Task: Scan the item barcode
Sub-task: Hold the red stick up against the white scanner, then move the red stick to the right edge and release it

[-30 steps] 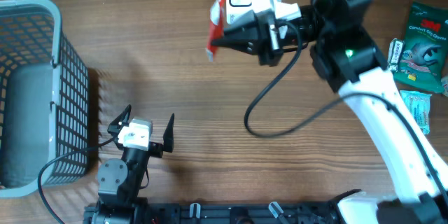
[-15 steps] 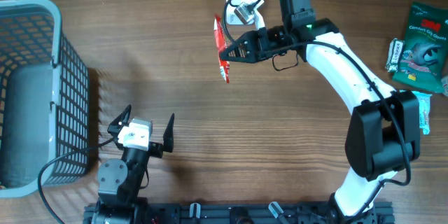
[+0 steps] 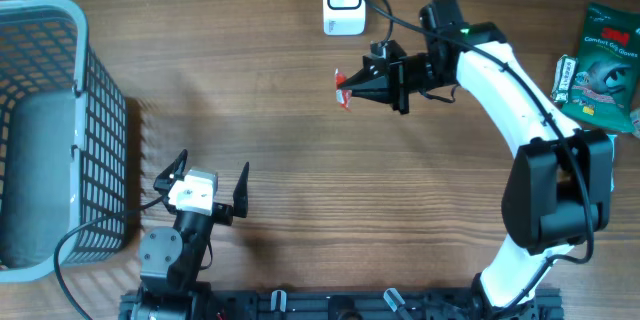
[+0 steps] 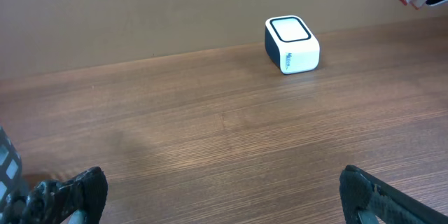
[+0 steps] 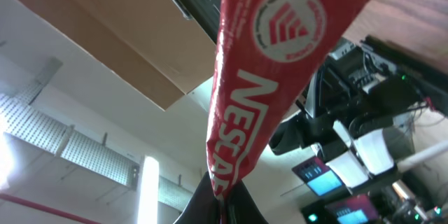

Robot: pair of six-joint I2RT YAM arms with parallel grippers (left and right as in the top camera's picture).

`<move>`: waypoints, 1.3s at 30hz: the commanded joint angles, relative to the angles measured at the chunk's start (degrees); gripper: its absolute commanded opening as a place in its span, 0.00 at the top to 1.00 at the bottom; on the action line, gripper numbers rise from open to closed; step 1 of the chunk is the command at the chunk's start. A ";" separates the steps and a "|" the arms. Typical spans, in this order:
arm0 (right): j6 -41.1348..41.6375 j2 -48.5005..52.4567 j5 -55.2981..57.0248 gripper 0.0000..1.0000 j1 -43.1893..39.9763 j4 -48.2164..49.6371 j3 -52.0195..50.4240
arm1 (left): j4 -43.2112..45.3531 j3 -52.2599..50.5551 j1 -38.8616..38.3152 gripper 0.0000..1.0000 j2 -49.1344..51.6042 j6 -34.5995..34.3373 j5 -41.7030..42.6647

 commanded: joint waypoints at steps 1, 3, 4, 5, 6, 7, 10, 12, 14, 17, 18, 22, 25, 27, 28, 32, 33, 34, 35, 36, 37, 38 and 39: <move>-11.21 -0.81 -3.72 0.96 -3.32 -2.62 0.02 | 0.20 -0.33 -0.04 0.00 -0.09 0.70 0.48; -21.66 -0.81 -3.72 0.96 -5.70 -11.56 0.02 | 0.20 -0.33 -0.04 0.00 -0.09 0.70 0.48; -28.94 -0.83 -3.72 0.96 -6.99 -18.45 0.02 | 0.20 -0.33 -0.04 0.00 -0.09 0.70 0.48; -36.98 -0.83 -3.69 0.96 -8.22 -25.03 0.02 | 0.17 -0.33 -0.04 0.00 -0.09 0.70 0.48; -43.98 -0.83 -3.54 0.96 -9.11 -30.08 0.02 | 0.20 -0.33 -0.04 0.00 -0.09 0.70 0.48; -50.34 -0.87 -2.29 0.96 -9.99 -35.50 0.02 | 0.17 -0.33 -0.04 0.00 -0.09 0.70 0.48; -53.37 -2.91 9.66 0.96 -12.59 -35.74 -0.22 | 0.20 -0.33 -0.04 0.00 -0.09 0.70 0.48; -59.41 -4.13 9.57 0.96 -13.35 -35.74 -0.20 | 0.20 -0.33 -0.04 0.00 -0.09 0.70 0.48; -70.49 -4.81 9.42 0.96 -13.60 -35.71 -0.11 | 0.20 -0.33 -0.04 0.00 -0.09 0.70 0.48; -92.30 -5.05 9.22 0.96 -13.68 -35.74 -0.09 | 0.20 -0.33 -0.04 0.00 -0.09 0.70 0.48; -96.83 -5.05 8.59 0.96 -13.70 -35.74 -0.09 | 0.17 -0.33 -0.04 0.00 -0.09 0.70 0.48; -99.32 -5.07 9.38 0.96 -13.70 -35.74 -0.09 | 0.20 -0.33 -0.04 0.00 -0.09 0.70 0.48; -92.26 -5.07 14.16 0.96 -13.70 -35.74 -0.09 | 0.20 -0.33 -0.04 0.00 -0.09 0.70 0.48; -85.00 -5.14 17.38 0.96 -13.70 -35.74 -0.09 | 0.20 -0.33 -0.04 0.00 -0.09 0.70 0.48; -80.81 -5.16 18.40 0.96 -13.75 -35.74 -0.09 | 0.20 -0.33 -0.04 0.00 -0.09 0.70 0.48; -60.30 -5.14 19.06 0.96 -13.70 -27.80 -0.09 | 0.20 -0.33 -0.04 0.00 -0.09 0.70 0.48; -53.51 -5.14 19.67 0.96 -13.05 -18.40 -0.09 | 0.17 -0.33 -0.04 0.00 -0.09 0.70 0.48; -48.11 -5.16 24.09 0.96 -12.20 -10.16 -0.04 | 0.20 -0.33 -0.04 0.00 -0.09 0.70 0.48; -35.12 -5.16 42.27 0.96 -10.12 0.02 0.50 | 0.20 -0.33 -0.04 0.00 -0.09 0.70 0.48; -30.67 -5.16 54.49 0.96 -8.24 3.58 1.11 | 0.20 -0.33 -0.04 0.00 -0.09 0.70 0.48; -30.49 -5.16 65.88 0.96 -5.46 7.15 1.92 | 0.20 -0.33 -0.04 0.00 -0.09 0.70 0.48; -30.69 -5.16 74.75 0.95 -1.90 11.43 2.73 | 0.17 -0.33 -0.04 0.00 -0.09 0.70 0.48; -30.71 -5.16 80.28 0.95 0.87 16.20 2.93 | 0.17 -0.33 -0.04 0.00 -0.09 0.70 0.48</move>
